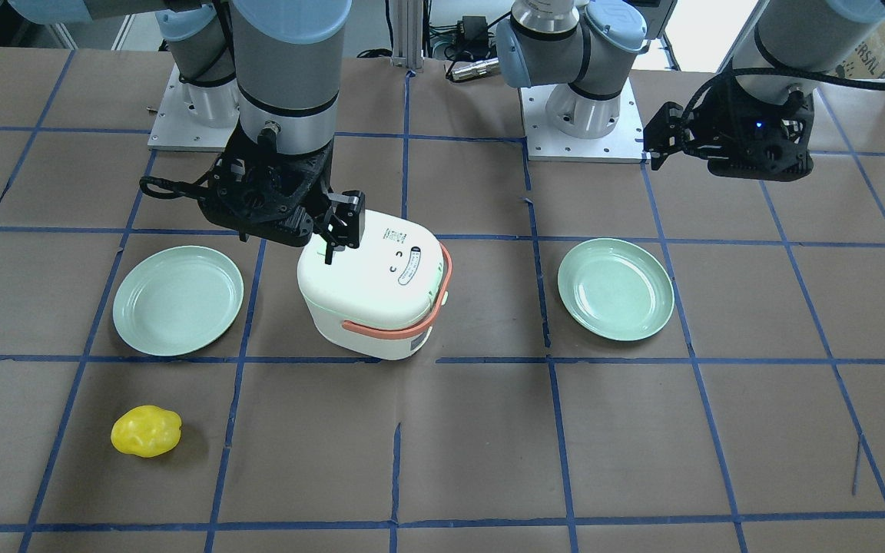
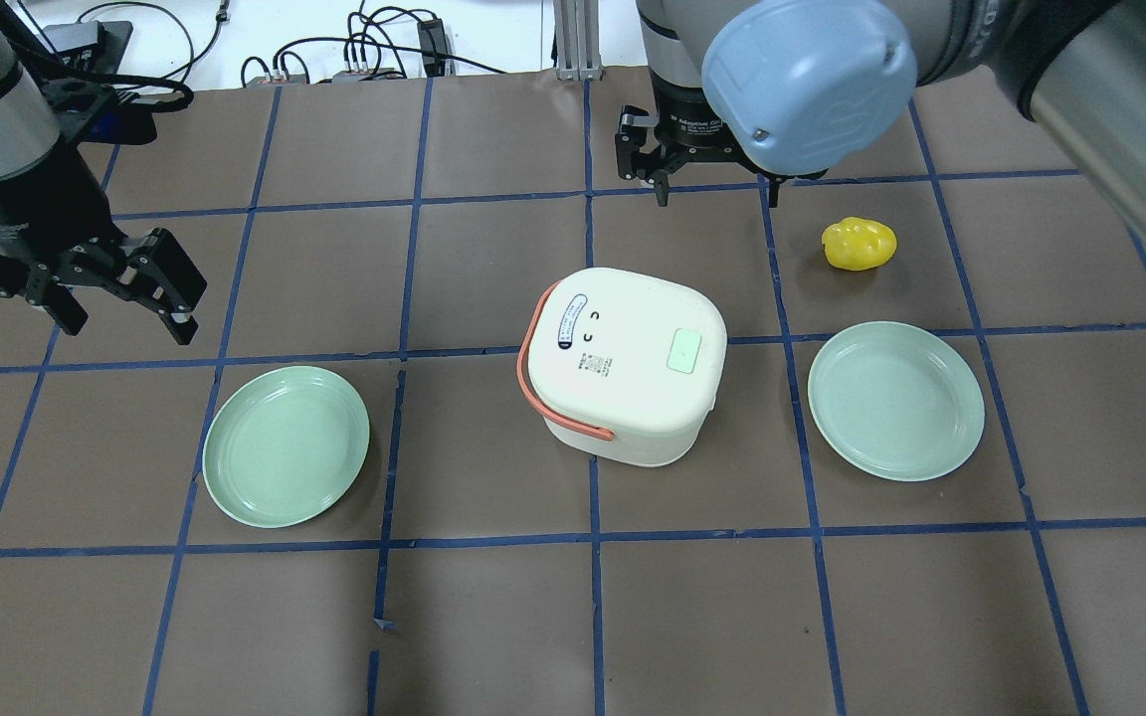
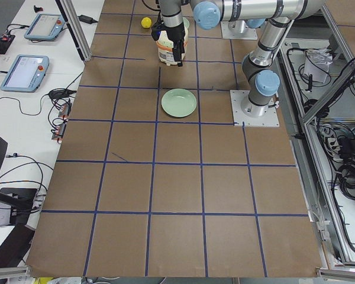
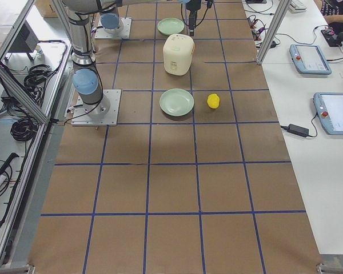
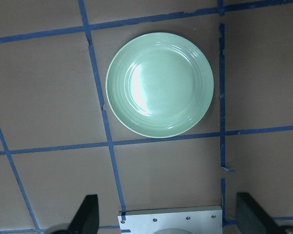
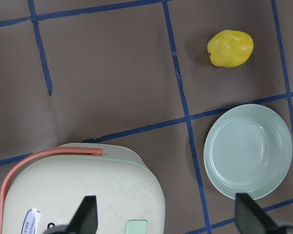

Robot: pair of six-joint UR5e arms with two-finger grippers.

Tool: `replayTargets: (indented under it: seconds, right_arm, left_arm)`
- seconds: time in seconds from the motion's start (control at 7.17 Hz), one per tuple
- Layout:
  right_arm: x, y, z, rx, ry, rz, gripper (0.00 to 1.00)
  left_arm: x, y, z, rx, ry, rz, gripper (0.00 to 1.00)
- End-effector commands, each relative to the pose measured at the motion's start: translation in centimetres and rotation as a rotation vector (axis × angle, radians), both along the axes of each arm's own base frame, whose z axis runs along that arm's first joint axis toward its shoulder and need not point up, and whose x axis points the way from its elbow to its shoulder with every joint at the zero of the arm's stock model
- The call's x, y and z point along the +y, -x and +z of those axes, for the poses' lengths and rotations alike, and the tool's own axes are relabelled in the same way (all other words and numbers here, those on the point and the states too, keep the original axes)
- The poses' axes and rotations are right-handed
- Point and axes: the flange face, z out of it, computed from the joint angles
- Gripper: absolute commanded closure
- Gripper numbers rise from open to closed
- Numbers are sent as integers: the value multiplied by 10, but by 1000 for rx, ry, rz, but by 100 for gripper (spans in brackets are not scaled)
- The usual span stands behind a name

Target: Press rice cooker button

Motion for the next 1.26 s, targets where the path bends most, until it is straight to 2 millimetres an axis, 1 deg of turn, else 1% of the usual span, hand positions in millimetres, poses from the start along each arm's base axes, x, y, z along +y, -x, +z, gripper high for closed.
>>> replayTargets:
  seconds: [0.0,0.7,0.98,1.12]
  right_arm:
    - [1,-1,-3,1,-4,1,0]
    - [4,-9,-2,-6,1,15,0]
    - [4,-16,-9,-68,-25,14,0]
    - [4,-17,-10,-70,-28,19,0]
  left_arm:
    - [0,0,0,0,0,0,0]
    - [0,0,1,0,2,0,0]
    - [0,0,0,0,0,0,0]
    - [0,0,0,0,0,0,0]
